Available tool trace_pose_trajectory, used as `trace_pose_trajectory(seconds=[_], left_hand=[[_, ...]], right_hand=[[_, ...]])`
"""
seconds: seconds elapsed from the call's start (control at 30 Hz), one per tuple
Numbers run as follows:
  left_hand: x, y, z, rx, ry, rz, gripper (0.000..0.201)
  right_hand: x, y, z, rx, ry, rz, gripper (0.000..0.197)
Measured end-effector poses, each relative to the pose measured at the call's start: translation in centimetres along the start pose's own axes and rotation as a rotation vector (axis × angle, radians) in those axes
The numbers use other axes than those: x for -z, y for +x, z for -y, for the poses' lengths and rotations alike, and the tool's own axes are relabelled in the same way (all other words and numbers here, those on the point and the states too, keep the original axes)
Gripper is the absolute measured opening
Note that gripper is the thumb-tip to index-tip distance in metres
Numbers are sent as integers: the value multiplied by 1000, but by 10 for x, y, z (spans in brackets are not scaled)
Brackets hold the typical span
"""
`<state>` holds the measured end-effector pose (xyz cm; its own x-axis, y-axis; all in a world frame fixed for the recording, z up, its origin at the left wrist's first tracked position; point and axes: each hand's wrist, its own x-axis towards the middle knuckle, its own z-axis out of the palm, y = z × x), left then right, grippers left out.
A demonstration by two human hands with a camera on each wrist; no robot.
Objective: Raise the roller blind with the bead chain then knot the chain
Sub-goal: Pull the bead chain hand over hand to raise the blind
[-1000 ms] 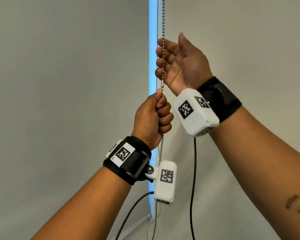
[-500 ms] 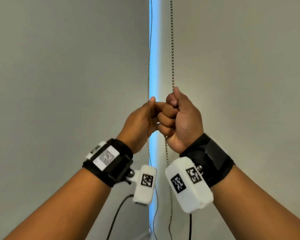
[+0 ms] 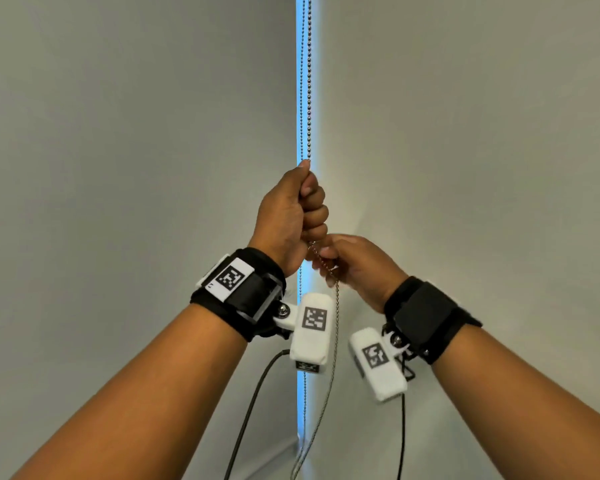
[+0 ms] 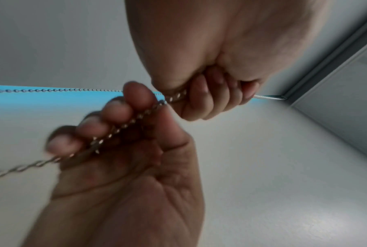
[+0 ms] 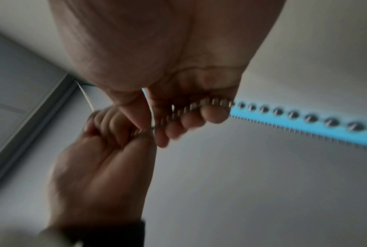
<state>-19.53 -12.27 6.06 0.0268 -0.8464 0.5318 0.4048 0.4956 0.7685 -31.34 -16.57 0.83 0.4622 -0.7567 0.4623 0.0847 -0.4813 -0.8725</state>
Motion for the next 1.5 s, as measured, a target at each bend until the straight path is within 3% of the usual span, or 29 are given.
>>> trace_pose_trajectory(seconds=[0.13, 0.33, 0.4, 0.5, 0.6, 0.7, 0.8, 0.97, 1.1, 1.2, 1.37, 1.5], left_hand=[[-1, -3, 12, 28, -35, -29, 43], [-8, -14, 31, 80, -47, -36, 39], [-8, -19, 35, 85, -70, -45, 32], [-5, -24, 39, 74, 38, -113, 39], [3, -30, 35, 75, 232, -52, 35], [12, -26, 28, 85, 382, -16, 28], [13, -14, 17, -4, 418, 5, 24], [13, 1, -8, -93, 362, 110, 49], [4, 5, -15, -113, 263, 150, 43], [0, 6, -10, -102, 165, 115, 26], [1, 3, -4, -69, 2, -20, 31], [0, 1, 7, -40, -29, -44, 36]], right_hand=[[19, 21, 29, 65, 24, -115, 37], [8, 39, 99, 142, 405, -35, 43], [-1, 41, 109, 128, 488, -67, 41], [-14, 39, 107, 107, 555, -188, 40], [-17, 32, 98, 127, 561, -262, 41], [-16, 26, 90, 144, 584, -253, 41], [-21, 19, 79, 135, 600, -226, 42], [-30, 4, 44, 99, 542, -167, 42], [-34, -7, 19, 33, 551, -103, 42], [-26, -8, 8, 23, 412, -44, 40], [6, 6, 19, 2, -53, -4, 11], [22, 24, 58, 50, 30, -104, 33]])
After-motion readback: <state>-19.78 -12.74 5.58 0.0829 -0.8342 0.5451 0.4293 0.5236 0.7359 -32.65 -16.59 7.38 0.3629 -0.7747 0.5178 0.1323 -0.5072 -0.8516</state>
